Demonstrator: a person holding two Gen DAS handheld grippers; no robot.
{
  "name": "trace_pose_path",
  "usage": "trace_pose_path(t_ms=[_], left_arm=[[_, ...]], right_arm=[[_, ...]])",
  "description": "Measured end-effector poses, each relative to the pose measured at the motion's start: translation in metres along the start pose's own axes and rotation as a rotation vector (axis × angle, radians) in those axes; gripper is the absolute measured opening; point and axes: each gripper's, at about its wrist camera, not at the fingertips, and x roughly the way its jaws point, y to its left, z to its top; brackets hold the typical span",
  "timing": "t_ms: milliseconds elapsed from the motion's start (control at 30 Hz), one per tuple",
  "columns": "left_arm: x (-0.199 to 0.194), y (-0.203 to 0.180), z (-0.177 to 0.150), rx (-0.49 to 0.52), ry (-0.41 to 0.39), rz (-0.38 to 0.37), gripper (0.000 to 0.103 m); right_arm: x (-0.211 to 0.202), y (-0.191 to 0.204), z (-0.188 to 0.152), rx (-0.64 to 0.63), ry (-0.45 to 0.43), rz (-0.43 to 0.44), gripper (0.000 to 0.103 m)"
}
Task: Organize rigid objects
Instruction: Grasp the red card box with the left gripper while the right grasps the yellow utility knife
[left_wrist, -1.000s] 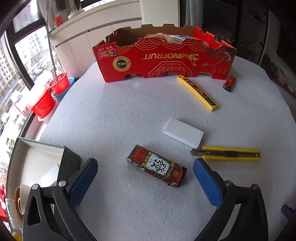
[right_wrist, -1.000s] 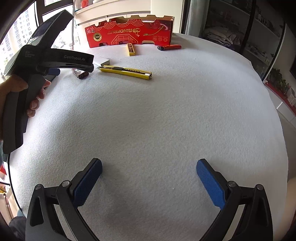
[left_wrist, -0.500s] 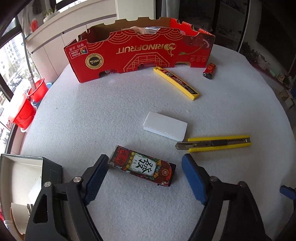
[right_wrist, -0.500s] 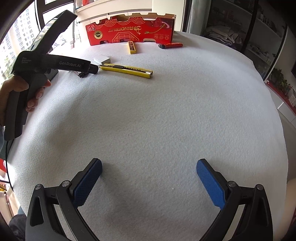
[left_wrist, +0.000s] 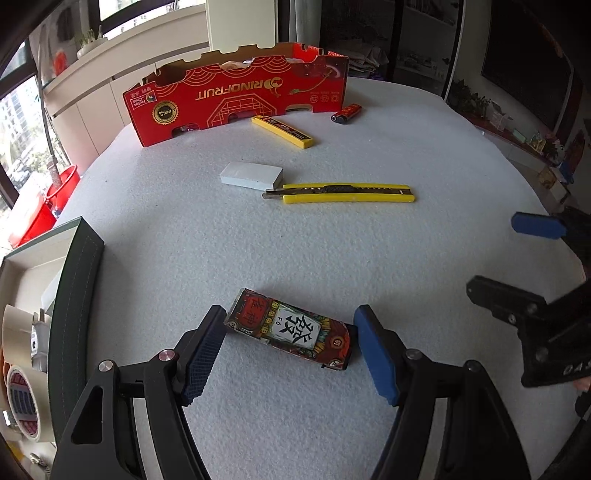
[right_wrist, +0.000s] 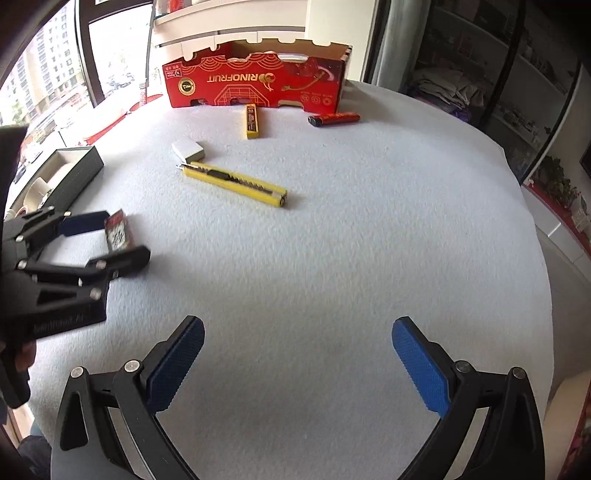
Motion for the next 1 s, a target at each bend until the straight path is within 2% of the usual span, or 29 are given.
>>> trace_pose_path(t_ms=[167,267,333,433,533,600,733,867,967,1000], left_arm=[[-0.001,0.002,-0.001,-0.023,-0.001,0.013,0.077],[-0.002,0.004,-0.005,-0.043,-0.009,0.016,0.081],[-0.002,0.004,-0.006,-0.041,-0.011,0.026,0.083],[-0.003,0.006,-0.007,-0.032,-0.006,0.019,0.083],[-0.003,0.008,-0.006,-0.004,-0.014,0.004,0.083],[-0.004,0.005,-0.002,0.028,-0.026,0.017,0.083],[-0.006,-0.002,0.007,0.111,-0.053,0.028,0.083],[0.008,-0.008,0.016,0.172,-0.015,0.028,0.083],[0.011,-0.003,0.017,0.140,-0.006,-0.011,0.083],[0.012,0.001,0.017,0.115,0.003,-0.029,0.083]], right_arm=[[0.037,0.005,0.056,-0.045,-0.018,0.063,0.102],[0.058,0.011,0.083,-0.046,0.005,0.190,0.102],[0.074,0.018,0.092,-0.034,0.059,0.234,0.102],[0.077,0.033,0.089,-0.059,0.117,0.198,0.103],[0.070,0.053,0.072,-0.186,0.162,0.165,0.103],[0.067,0.058,0.069,-0.231,0.156,0.179,0.103],[0.077,0.055,0.083,-0.231,0.148,0.174,0.103],[0.086,0.060,0.096,-0.278,0.155,0.209,0.103],[0.087,0.065,0.102,-0.308,0.188,0.214,0.101],[0.086,0.068,0.104,-0.317,0.197,0.218,0.094]])
